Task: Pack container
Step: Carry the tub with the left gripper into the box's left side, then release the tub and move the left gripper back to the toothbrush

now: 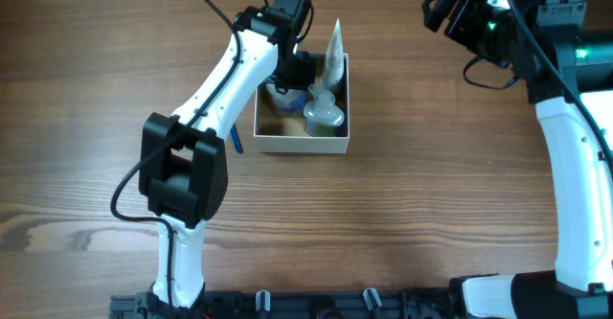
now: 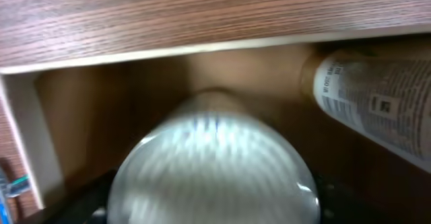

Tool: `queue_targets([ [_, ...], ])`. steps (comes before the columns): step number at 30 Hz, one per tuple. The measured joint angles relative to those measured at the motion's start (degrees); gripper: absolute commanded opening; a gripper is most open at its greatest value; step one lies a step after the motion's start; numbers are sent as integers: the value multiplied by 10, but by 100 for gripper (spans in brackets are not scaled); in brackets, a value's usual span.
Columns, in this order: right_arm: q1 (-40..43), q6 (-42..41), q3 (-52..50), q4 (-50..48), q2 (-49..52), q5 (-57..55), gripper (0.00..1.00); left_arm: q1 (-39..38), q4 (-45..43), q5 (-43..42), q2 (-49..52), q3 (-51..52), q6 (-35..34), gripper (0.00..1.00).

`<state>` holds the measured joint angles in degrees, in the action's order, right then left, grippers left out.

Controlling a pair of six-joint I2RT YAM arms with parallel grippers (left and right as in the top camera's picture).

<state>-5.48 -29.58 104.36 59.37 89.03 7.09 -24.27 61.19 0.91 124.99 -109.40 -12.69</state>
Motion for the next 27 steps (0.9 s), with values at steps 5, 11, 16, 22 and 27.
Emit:
queue_targets([
  [5,0,0,0,0,0,0,100,0,0,-5,0,0,0,92],
  [11,0,0,0,0,0,0,100,0,1,-8,0,-1,0,93],
  [16,0,0,0,0,0,0,100,0,19,-2,-20,-3,-1,100],
  [22,0,0,0,0,0,0,100,28,57,21,-117,-15,9,100],
  [27,0,0,0,0,0,0,100,127,142,33,-165,-32,17,99],
])
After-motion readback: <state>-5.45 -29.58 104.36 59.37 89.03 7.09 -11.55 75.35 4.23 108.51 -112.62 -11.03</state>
